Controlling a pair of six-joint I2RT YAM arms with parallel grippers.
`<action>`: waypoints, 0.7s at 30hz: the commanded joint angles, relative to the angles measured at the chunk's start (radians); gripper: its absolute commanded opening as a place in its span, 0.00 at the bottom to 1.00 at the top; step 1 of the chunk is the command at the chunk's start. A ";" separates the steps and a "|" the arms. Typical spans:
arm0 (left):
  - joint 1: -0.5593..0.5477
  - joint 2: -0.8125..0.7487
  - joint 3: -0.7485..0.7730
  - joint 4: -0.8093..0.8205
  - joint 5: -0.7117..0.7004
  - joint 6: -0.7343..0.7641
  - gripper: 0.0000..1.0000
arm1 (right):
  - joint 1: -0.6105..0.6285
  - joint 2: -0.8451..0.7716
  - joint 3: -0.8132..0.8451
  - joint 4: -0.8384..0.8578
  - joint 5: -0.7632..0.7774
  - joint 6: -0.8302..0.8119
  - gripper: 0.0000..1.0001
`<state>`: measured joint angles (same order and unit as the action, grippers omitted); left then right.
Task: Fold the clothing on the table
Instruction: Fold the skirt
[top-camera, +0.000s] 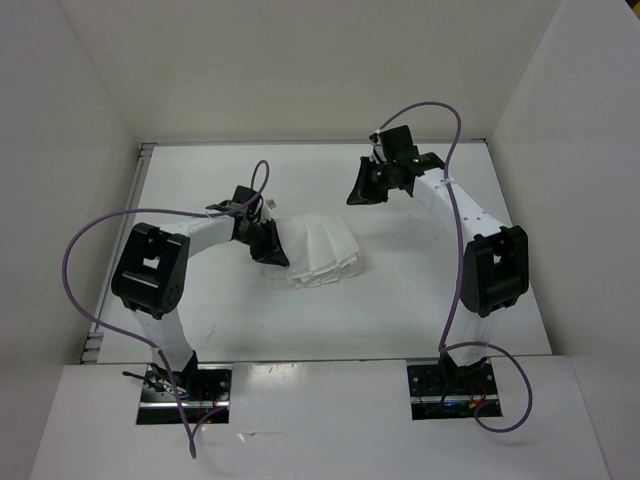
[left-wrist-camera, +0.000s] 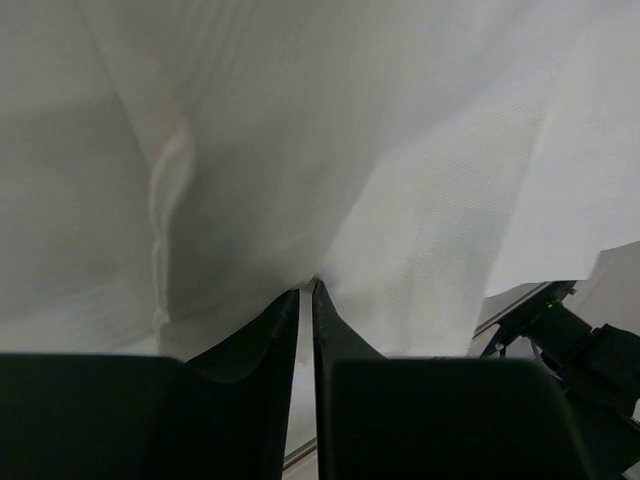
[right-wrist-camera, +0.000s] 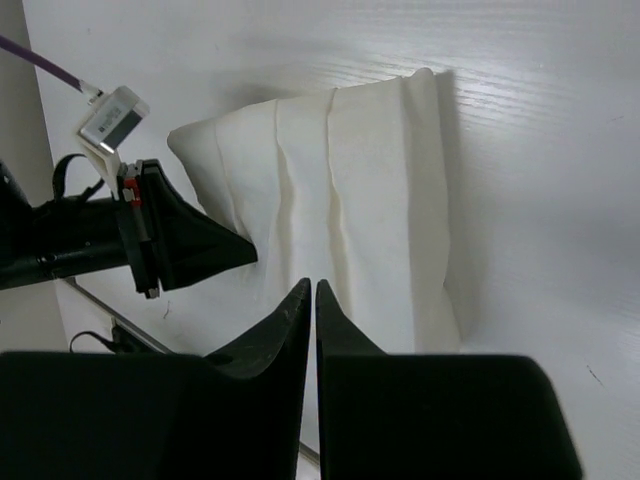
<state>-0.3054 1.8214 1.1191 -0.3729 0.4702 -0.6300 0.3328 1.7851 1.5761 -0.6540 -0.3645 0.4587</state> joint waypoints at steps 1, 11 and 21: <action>0.002 -0.001 -0.044 0.011 -0.024 0.026 0.16 | -0.012 -0.070 -0.013 -0.001 0.035 -0.023 0.09; -0.007 0.024 0.016 0.006 -0.027 0.024 0.22 | -0.021 -0.125 -0.105 -0.010 -0.003 -0.045 0.20; 0.003 -0.417 0.007 -0.095 -0.027 -0.005 0.37 | -0.021 -0.303 -0.326 0.010 0.060 -0.003 0.15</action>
<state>-0.3088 1.5303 1.1114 -0.4309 0.4313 -0.6331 0.3161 1.6386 1.2575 -0.6472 -0.3756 0.4427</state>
